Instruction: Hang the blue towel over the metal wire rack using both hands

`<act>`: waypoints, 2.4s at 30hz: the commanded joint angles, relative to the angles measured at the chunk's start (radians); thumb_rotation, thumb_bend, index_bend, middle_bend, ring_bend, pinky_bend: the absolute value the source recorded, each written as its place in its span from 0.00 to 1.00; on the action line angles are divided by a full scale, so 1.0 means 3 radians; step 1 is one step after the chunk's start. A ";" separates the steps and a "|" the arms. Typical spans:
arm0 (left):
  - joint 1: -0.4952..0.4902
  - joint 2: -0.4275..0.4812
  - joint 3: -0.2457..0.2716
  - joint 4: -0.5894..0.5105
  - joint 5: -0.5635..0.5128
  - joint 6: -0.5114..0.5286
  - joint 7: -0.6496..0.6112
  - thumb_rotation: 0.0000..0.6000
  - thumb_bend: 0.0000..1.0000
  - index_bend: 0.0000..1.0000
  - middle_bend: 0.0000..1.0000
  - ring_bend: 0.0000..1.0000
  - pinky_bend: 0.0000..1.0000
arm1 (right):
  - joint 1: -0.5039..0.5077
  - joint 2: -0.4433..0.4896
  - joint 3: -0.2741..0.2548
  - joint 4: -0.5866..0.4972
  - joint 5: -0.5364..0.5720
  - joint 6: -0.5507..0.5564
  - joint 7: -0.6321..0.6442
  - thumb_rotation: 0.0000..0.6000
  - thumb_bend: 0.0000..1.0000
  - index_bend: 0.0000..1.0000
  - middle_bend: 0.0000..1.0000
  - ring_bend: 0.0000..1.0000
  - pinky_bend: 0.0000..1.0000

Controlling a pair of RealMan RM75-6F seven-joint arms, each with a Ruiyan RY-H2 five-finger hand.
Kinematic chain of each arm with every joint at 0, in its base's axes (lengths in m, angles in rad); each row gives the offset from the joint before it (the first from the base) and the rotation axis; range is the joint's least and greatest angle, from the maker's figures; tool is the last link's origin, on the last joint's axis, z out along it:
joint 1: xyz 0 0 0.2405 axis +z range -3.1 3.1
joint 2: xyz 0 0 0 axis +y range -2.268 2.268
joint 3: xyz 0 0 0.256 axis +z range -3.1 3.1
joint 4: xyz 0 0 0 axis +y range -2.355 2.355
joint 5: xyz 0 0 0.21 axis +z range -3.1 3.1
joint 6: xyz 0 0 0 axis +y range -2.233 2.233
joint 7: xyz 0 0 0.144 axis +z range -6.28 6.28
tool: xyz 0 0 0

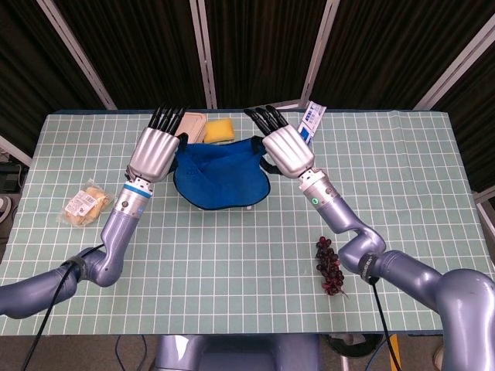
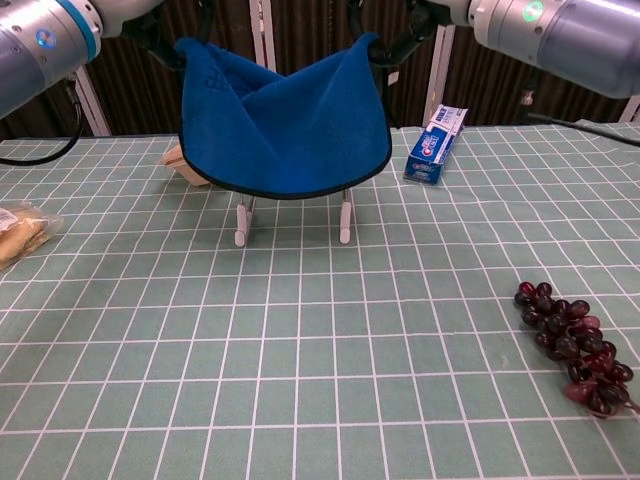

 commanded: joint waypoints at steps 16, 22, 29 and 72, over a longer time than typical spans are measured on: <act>0.0064 -0.0234 0.0279 0.0539 -0.0024 -0.0088 -0.0474 1.00 0.46 0.80 0.00 0.00 0.00 | 0.0048 -0.0498 -0.0251 0.0735 -0.0125 -0.0045 0.0313 1.00 0.45 0.66 0.02 0.00 0.00; 0.0071 -0.0267 0.0338 0.0620 -0.0012 -0.0124 -0.0528 1.00 0.46 0.80 0.00 0.00 0.00 | 0.0005 -0.0516 -0.0293 0.0805 -0.0137 -0.0024 0.0387 1.00 0.45 0.66 0.02 0.00 0.00; 0.0075 -0.0327 0.0369 0.0705 -0.0011 -0.0136 -0.0579 1.00 0.46 0.79 0.00 0.00 0.00 | -0.0013 -0.0524 -0.0353 0.0854 -0.0174 -0.0044 0.0432 1.00 0.40 0.57 0.02 0.00 0.00; 0.1942 0.1222 0.1270 -0.1579 0.0515 0.1535 -0.0436 1.00 0.01 0.00 0.00 0.00 0.00 | -0.2263 0.1662 -0.1169 -0.2159 -0.0393 0.1970 -0.0601 1.00 0.00 0.00 0.00 0.00 0.00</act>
